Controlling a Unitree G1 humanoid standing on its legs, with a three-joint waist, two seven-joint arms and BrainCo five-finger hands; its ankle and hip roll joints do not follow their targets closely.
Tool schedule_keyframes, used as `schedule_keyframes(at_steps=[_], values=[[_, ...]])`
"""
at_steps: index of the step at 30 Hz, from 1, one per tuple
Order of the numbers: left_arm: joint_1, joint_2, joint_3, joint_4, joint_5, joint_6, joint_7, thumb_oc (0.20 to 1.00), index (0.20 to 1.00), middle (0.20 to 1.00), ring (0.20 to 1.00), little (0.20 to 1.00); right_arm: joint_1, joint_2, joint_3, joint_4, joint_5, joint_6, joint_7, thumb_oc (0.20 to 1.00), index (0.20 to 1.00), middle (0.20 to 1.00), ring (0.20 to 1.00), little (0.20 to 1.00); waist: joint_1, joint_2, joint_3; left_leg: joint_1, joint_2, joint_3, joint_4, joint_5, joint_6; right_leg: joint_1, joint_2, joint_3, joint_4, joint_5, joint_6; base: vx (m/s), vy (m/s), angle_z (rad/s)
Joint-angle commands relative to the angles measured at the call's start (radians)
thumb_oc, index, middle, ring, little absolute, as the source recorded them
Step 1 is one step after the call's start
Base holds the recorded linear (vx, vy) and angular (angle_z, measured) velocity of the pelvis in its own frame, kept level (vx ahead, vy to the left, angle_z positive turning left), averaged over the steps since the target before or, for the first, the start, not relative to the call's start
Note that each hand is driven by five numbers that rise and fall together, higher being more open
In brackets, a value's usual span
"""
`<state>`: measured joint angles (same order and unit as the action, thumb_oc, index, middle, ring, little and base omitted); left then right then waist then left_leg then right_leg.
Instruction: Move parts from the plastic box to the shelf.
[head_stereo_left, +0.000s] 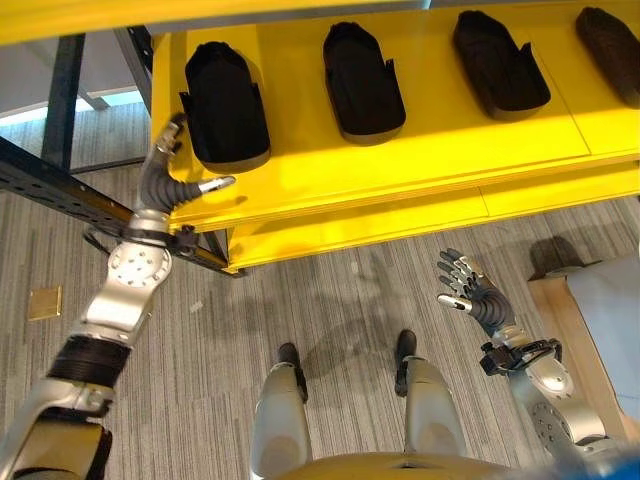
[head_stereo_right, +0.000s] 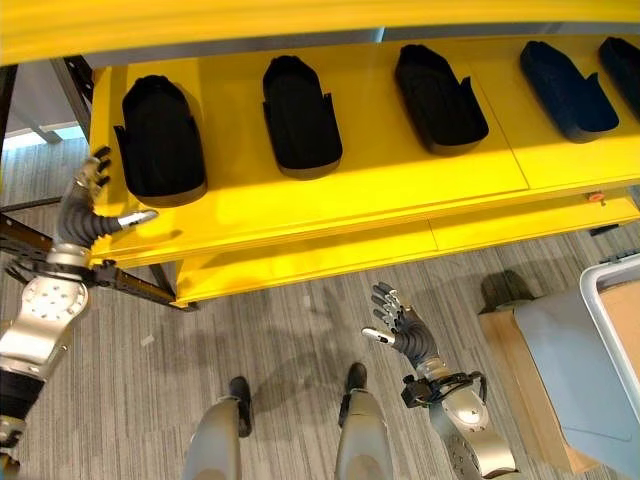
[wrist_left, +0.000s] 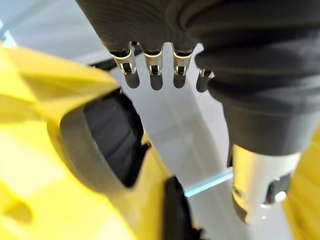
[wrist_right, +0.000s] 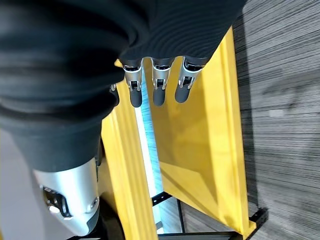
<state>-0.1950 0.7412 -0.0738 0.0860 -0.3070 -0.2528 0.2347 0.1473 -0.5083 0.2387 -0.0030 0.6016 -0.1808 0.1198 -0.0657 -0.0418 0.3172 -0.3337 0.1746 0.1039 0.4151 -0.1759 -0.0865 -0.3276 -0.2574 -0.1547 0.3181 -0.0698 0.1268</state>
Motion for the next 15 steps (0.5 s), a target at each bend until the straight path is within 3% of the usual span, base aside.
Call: schedule_keyframes(at_steps=[1,8,12,15], values=[[-0.091,0.022,-0.012,0.000,-0.041,-0.070,-0.067,1.000,1.000,1.000,1.000,1.000,0.008,-0.002,-0.041,-0.050,-0.036,-0.040,0.002,1.000,1.000,1.000,1.000,1.000,-0.016,0.012,-0.082,0.014,0.061,-0.079,-0.075,0.131,-0.059,0.048,-0.073,0.044,-0.015,0.097,0.058,0.09,-0.032,-0.03],[0.090,-0.116,-0.006,-0.049,0.065,-0.059,-0.109,1.000,1.000,1.000,1.000,1.000,0.012,0.013,-0.053,-0.042,-0.044,-0.039,0.003,1.000,1.000,1.000,1.000,1.000,-0.013,0.030,-0.131,0.135,0.077,-0.048,-0.225,0.184,-0.062,0.131,-0.052,0.020,-0.100,0.104,0.061,0.09,-0.028,-0.02],[0.162,-0.155,-0.011,-0.045,0.107,-0.055,-0.113,1.000,1.000,1.000,1.000,1.000,0.013,0.019,-0.046,-0.035,-0.050,-0.040,-0.006,1.000,1.000,1.000,1.000,1.000,-0.008,0.042,-0.163,0.201,0.081,-0.031,-0.322,0.225,-0.064,0.178,-0.044,0.011,-0.165,0.122,0.065,0.09,-0.036,-0.06],[0.263,-0.196,-0.018,-0.071,0.003,-0.051,-0.177,1.000,1.000,1.000,1.000,1.000,0.023,0.024,-0.041,-0.018,-0.054,-0.035,-0.008,1.000,1.000,1.000,1.000,1.000,0.000,0.059,-0.193,0.246,0.096,-0.024,-0.400,0.272,-0.071,0.222,-0.024,0.006,-0.217,0.123,0.062,0.08,-0.074,-0.07]])
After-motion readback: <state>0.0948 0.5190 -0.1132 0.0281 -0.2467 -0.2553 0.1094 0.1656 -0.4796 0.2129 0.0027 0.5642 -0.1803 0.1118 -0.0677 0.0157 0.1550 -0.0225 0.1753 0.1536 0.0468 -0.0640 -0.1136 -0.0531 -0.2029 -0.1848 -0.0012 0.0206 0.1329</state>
